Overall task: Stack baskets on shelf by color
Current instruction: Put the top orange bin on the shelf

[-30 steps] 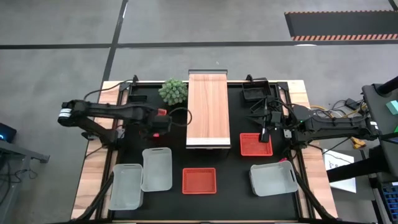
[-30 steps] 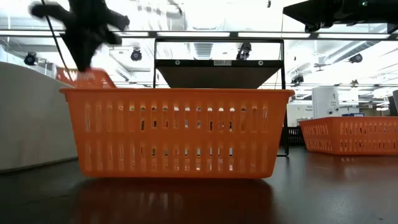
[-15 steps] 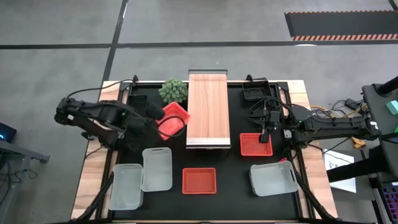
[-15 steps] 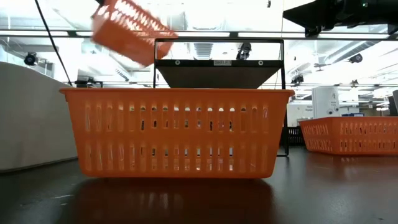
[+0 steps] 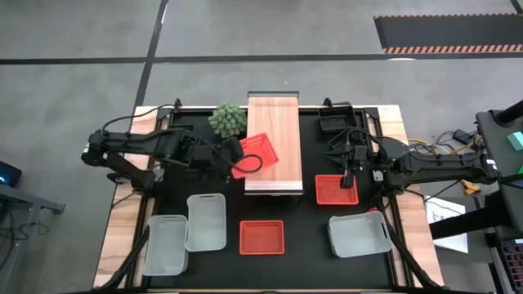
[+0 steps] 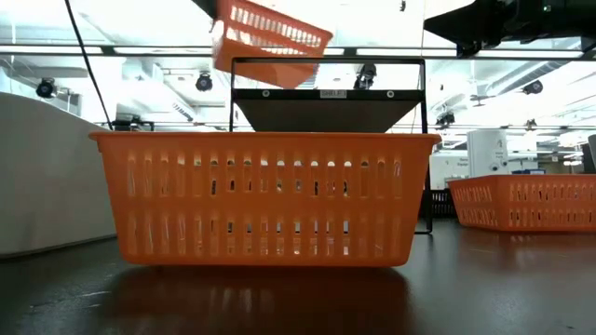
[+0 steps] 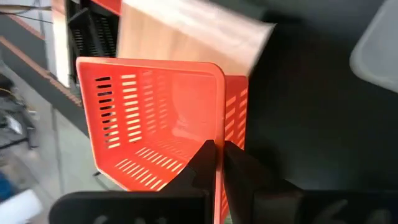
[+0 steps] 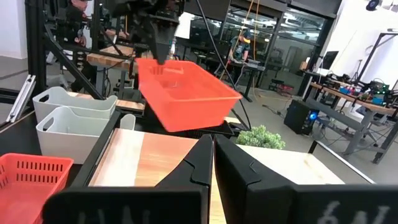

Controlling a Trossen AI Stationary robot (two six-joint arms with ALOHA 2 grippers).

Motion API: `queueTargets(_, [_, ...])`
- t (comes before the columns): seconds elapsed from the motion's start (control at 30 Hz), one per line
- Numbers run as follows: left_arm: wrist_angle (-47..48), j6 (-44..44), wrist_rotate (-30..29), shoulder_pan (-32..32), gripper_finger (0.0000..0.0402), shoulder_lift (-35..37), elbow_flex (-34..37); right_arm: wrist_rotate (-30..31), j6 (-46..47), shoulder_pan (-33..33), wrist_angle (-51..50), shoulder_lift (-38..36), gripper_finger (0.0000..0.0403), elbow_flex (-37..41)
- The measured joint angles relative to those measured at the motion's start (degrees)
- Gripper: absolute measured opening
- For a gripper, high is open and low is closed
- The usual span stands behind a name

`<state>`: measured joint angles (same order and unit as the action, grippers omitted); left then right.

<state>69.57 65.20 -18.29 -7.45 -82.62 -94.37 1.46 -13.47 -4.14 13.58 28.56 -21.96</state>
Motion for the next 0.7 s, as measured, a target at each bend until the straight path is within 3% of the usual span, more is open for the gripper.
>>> queueTargets(0.27, [-6.3,10.9,9.5,9.1,0.0000,-2.7,0.0,0.0,0.0,0.0,0.0,0.0,0.0009,0.0])
queueTargets(0.47, [-8.1,16.7,10.8,14.8,0.0000,-6.2,0.1,0.0,0.0,0.0,-0.1,0.0,0.0009,0.0])
queueTargets(0.7, [-9.2,18.2,11.2,17.1,0.0000,-9.8,0.1,0.0,0.0,0.0,-0.1,0.0,0.0009,0.0])
